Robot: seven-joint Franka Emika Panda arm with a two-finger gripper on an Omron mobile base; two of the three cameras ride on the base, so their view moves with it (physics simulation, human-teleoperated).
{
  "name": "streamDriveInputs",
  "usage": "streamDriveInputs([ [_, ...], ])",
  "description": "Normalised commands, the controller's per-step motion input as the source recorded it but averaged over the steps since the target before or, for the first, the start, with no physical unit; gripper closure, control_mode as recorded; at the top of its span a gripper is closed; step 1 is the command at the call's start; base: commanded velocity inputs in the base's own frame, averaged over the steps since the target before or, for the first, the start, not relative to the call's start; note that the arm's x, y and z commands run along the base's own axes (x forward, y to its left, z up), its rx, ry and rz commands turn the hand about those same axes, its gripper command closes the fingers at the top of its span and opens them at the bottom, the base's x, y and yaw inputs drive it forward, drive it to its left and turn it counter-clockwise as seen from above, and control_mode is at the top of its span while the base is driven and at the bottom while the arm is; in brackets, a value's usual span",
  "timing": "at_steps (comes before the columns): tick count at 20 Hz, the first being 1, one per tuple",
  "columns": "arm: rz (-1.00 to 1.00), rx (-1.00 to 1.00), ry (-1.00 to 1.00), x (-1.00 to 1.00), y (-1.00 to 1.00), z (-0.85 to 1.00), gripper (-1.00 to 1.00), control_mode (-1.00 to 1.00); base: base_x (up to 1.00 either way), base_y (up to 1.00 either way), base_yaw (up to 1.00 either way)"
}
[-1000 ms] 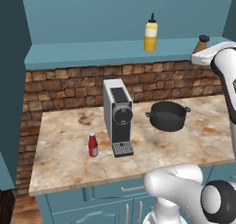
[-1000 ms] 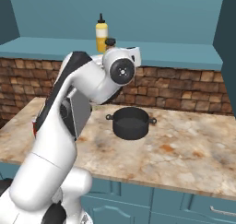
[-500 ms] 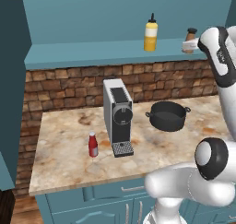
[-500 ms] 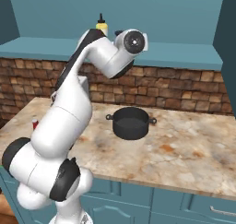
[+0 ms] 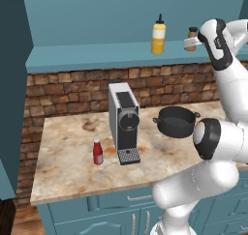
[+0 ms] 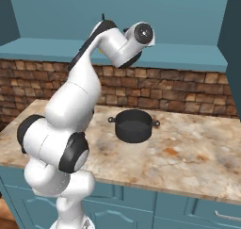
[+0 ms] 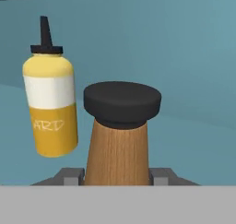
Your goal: There are various items on the counter. Only move the condiments/shakers into the cabinet.
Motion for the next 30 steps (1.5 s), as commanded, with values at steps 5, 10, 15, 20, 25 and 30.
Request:
streamDriveInputs([
  [5,0.00,0.00,0.00,0.63,-0.10,-0.16,1.00,-1.00,0.00,0.00,0.00],
  [10,0.00,0.00,0.00,0.62,-0.12,-0.21,1.00,-1.00,0.00,0.00,0.00],
  [15,0.00,0.00,0.00,0.69,-0.09,-0.27,1.00,-1.00,0.00,0.00,0.00],
  [20,0.00,0.00,0.00,0.63,-0.05,-0.31,1.00,-1.00,0.00,0.00,0.00],
  [25,0.00,0.00,0.04,0.47,0.00,-0.39,1.00,-1.00,0.00,0.00,0.00],
  [30,0.00,0.00,0.01,0.05,0.00,-0.02,-1.00,-1.00,0.00,0.00,0.00],
])
